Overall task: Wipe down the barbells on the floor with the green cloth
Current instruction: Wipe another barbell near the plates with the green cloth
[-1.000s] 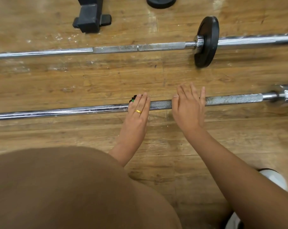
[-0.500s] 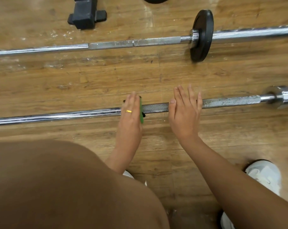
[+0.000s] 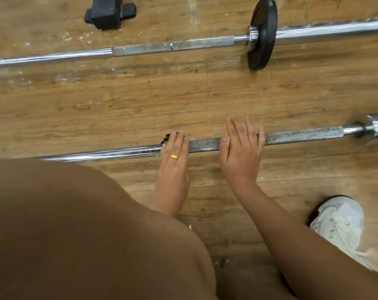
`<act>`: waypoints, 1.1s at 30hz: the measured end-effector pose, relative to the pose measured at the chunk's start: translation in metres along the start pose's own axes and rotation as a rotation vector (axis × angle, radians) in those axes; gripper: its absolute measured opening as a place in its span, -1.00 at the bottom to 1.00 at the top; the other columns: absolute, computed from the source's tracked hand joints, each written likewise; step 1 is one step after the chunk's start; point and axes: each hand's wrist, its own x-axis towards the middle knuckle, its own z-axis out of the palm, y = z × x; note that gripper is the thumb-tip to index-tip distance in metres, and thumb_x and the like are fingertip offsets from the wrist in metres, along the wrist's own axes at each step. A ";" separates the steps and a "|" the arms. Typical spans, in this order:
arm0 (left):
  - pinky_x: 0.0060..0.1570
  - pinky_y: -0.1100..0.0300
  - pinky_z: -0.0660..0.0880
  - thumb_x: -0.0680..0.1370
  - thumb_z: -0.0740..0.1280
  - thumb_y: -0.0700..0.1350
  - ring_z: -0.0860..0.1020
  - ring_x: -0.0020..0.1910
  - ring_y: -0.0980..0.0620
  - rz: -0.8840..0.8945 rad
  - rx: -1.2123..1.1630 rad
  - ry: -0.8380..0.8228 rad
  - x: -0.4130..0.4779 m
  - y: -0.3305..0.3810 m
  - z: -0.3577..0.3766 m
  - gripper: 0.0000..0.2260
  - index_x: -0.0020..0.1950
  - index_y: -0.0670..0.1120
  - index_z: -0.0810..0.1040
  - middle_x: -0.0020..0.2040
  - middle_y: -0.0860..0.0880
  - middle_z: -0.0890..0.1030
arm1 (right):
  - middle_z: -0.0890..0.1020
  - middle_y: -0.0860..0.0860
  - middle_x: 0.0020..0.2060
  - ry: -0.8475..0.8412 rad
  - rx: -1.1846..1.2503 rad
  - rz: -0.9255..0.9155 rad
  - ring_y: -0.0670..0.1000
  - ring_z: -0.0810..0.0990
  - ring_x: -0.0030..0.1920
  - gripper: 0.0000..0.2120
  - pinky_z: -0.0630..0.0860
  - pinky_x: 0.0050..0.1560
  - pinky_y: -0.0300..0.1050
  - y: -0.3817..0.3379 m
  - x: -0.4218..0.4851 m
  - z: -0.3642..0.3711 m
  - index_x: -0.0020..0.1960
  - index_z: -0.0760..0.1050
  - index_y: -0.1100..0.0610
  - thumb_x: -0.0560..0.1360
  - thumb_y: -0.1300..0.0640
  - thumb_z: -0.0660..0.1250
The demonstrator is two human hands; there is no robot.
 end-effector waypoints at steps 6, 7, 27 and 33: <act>0.52 -0.13 0.21 0.40 0.26 -0.61 0.16 0.59 -0.14 0.134 0.046 -0.078 -0.004 0.004 -0.004 -0.29 0.55 -0.29 0.28 0.57 -0.22 0.29 | 0.50 0.02 0.42 0.044 -0.006 -0.009 0.10 0.31 0.52 -0.55 0.02 0.57 0.16 0.001 -0.018 -0.003 0.43 0.47 0.16 0.69 0.04 0.01; 0.48 -0.17 0.29 0.41 0.22 -0.60 0.17 0.58 -0.14 0.076 0.040 -0.056 -0.007 0.002 -0.008 -0.30 0.54 -0.28 0.29 0.56 -0.21 0.30 | 0.50 0.02 0.42 0.045 -0.005 0.003 0.10 0.31 0.52 -0.56 0.01 0.58 0.15 0.001 -0.021 -0.004 0.43 0.48 0.15 0.68 0.03 0.01; 0.50 -0.07 0.24 0.38 0.19 -0.65 0.30 0.51 -0.26 -0.095 0.036 -0.002 -0.033 -0.028 -0.035 -0.37 0.46 -0.38 0.40 0.49 -0.29 0.39 | 0.45 -0.03 0.46 -0.038 -0.045 0.014 0.10 0.21 0.56 -0.50 -0.15 0.59 0.12 0.001 -0.035 -0.015 0.47 0.42 0.12 0.71 -0.03 -0.10; 0.48 -0.19 0.26 0.44 0.24 -0.60 0.27 0.52 -0.21 0.123 0.007 -0.117 -0.008 -0.011 -0.014 -0.38 0.50 -0.32 0.36 0.51 -0.25 0.37 | 0.47 -0.01 0.44 -0.079 -0.055 0.072 0.09 0.22 0.56 -0.54 -0.13 0.59 0.12 -0.009 -0.022 -0.015 0.45 0.44 0.14 0.68 0.02 -0.02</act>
